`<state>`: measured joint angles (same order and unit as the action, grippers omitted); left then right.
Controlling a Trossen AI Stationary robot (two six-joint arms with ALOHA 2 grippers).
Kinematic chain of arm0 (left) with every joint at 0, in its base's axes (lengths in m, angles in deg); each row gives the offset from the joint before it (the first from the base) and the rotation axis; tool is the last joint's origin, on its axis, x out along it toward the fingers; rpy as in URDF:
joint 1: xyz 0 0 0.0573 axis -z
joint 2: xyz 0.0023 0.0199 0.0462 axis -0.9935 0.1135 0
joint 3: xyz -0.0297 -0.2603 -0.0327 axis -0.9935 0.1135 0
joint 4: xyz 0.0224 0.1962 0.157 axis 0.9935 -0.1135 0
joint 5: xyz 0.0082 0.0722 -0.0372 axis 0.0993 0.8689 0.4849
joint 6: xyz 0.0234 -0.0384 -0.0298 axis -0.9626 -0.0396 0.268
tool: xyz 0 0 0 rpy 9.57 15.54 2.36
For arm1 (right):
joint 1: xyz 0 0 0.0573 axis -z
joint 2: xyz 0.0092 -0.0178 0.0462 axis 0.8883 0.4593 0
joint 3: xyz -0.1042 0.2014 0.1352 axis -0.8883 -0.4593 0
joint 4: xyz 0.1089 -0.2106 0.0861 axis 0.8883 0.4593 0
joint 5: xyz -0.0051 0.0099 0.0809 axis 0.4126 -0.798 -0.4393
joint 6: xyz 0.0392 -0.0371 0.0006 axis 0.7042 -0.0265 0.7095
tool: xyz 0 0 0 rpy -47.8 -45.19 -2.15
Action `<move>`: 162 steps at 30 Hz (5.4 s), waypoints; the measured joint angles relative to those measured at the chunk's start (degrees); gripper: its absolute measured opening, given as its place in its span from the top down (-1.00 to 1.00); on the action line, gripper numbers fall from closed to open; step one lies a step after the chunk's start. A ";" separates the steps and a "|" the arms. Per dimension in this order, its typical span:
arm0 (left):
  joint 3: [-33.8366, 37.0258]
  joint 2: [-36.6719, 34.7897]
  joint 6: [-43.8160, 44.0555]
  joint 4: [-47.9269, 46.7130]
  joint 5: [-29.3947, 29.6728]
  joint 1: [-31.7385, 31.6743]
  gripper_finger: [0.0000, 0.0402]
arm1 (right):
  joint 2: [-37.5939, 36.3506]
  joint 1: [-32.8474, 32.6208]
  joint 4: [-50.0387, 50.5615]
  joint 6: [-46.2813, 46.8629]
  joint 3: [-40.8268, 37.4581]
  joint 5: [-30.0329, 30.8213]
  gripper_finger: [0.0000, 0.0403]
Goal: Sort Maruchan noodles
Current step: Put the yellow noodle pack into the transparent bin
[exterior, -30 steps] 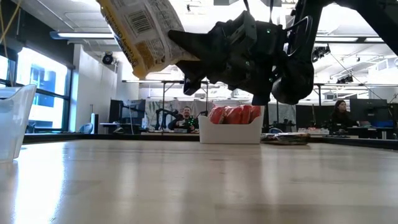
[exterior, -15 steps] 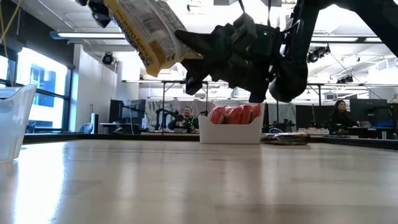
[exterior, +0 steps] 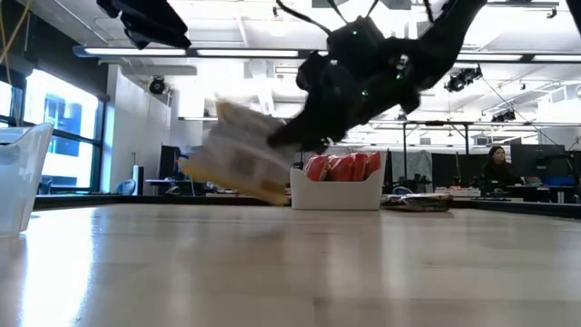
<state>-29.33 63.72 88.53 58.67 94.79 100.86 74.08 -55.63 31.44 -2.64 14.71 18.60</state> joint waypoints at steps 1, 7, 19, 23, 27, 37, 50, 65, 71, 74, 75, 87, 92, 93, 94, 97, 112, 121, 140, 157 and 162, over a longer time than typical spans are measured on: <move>0.00 0.10 0.78 -0.13 -0.01 -0.51 0.32 | -0.71 -0.52 2.83 -1.25 0.00 1.93 0.52; 0.00 4.36 5.76 0.78 -9.07 -6.03 0.29 | -1.37 -2.83 5.11 -3.26 0.00 5.85 0.52; -5.22 17.89 -0.39 5.62 -14.91 -13.36 -0.22 | -1.37 -3.70 5.32 -4.50 0.00 7.27 0.52; -9.40 22.77 -5.53 5.48 -15.08 -13.85 -0.35 | -1.37 -3.72 5.52 -4.79 0.00 7.27 0.52; -12.85 28.14 -9.91 3.55 -16.07 -14.10 -0.38 | -1.37 -3.72 5.62 -4.91 0.00 7.27 0.52; -17.07 36.32 -13.93 0.90 -15.96 -14.35 -0.37 | -1.37 -3.72 5.92 -4.97 0.00 7.27 0.52; -17.07 37.34 -14.84 0.24 -19.06 -15.75 -0.22 | -1.35 -3.69 5.51 -4.96 0.00 7.14 0.52; -17.00 37.40 -16.43 -1.01 -19.19 -15.75 0.38 | -1.33 -3.71 5.38 -3.96 0.00 6.78 0.41; -17.00 37.40 -17.09 -2.09 -19.15 -15.75 0.53 | -1.28 -4.30 5.01 -4.02 0.00 7.96 0.29; -17.00 37.40 -17.84 -2.09 -19.10 -15.73 0.53 | -1.28 -5.20 5.02 -4.02 0.00 10.44 0.16; -17.00 37.36 -17.93 -2.22 -19.09 -15.71 0.53 | -1.28 -5.45 4.92 -4.02 0.00 10.84 0.11; -17.00 31.88 -17.96 -8.40 -17.67 -12.30 0.54 | -12.87 -8.32 13.14 -7.53 0.00 12.94 -0.17; -17.00 26.94 -17.63 -11.54 -17.44 -9.12 0.54 | -15.75 -8.72 19.63 -8.99 -0.02 15.40 -0.09; -17.00 25.75 -17.10 -12.68 -17.44 -8.21 0.54 | -15.74 -8.90 20.88 -9.40 -0.02 17.14 -0.04; -17.00 24.72 -16.51 -13.15 -17.46 -7.23 0.54 | -15.47 -9.03 21.42 -9.99 -0.04 18.82 0.03; -17.07 21.22 -14.22 -16.35 -17.49 -4.00 0.54 | -13.88 -9.07 21.15 -11.12 -0.04 21.46 0.27; -16.87 9.04 8.75 -29.22 -13.45 18.34 0.54 | -12.63 -8.94 20.25 -12.23 -0.07 22.22 0.87; -9.58 9.27 17.98 -28.32 -7.09 27.93 0.54 | -12.65 -8.92 20.44 -12.43 -0.07 22.22 0.98; -1.66 8.90 21.58 -18.40 -0.60 35.37 0.51 | -12.65 -8.92 19.43 -12.42 -0.07 22.24 1.00; -1.62 9.16 27.70 -18.35 8.00 37.82 0.33 | -12.67 -8.92 19.37 -11.97 -0.07 22.24 1.00; -1.62 9.18 25.56 -18.37 7.38 37.80 0.23 | -12.67 -8.92 19.37 -11.97 -0.07 22.24 1.00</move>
<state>-30.94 72.90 114.08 40.29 102.17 138.66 61.41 -64.55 50.81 -14.62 14.65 40.84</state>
